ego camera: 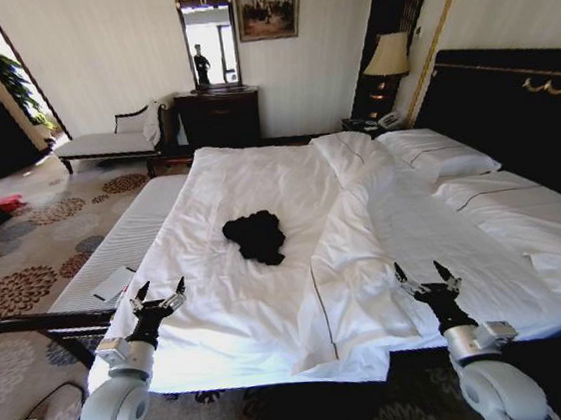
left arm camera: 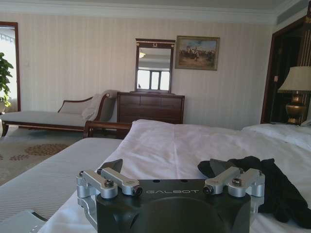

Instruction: Fold the clothes on the bed.

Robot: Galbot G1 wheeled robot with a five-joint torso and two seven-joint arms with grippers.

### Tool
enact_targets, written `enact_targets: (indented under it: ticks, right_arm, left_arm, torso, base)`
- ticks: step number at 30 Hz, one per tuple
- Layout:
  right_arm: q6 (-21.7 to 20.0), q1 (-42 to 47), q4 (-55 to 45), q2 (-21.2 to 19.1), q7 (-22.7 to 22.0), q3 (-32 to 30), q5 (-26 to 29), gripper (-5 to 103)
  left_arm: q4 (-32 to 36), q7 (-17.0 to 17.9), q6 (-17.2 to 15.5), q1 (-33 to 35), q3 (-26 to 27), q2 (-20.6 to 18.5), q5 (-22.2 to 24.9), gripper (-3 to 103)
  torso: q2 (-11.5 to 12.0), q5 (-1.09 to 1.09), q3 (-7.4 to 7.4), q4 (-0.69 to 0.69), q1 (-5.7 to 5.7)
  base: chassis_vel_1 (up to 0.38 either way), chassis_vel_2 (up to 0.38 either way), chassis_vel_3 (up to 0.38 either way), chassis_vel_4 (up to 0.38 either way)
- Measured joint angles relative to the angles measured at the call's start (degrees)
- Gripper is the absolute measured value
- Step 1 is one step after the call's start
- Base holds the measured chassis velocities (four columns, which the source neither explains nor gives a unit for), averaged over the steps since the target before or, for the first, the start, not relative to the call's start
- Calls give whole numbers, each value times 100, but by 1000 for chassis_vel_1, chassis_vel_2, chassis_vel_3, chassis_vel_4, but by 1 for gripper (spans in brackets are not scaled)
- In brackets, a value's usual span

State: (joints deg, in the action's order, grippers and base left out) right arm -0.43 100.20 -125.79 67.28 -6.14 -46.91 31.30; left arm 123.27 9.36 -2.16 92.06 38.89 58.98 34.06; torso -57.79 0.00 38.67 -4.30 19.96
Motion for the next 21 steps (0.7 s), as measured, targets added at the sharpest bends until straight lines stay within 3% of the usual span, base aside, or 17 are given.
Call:
enact_targets:
  ticks: [4,5,8,21]
  right_arm:
    - [-672,57,-403,-39,-217,-68,1188,100]
    - [-672,57,-403,-39,-217,-68,1188,100]
    - [-1023,9,-537,-161,-373,-140,1893,100]
    - [-1290,-325,184,-747,-522,81,2124,100]
  left_arm:
    - [-2,0,3,12,5,0,1,100]
    - [-2,0,3,12,5,0,1,100]
    - [0,-1,4,18,4,9,0,100]
    - [104,2,4,84,55,6,-8,100]
  torso:
    - [0,-3,0,-1,0]
    - [0,-3,0,-1,0]
    - [0,2,0,-1,-1]
    - [0,1,1,0,-1]
  base:
    - [62,43,-60,-49]
    - [0,0,0,0]
    - [0,0,0,0]
    - [0,0,0,0]
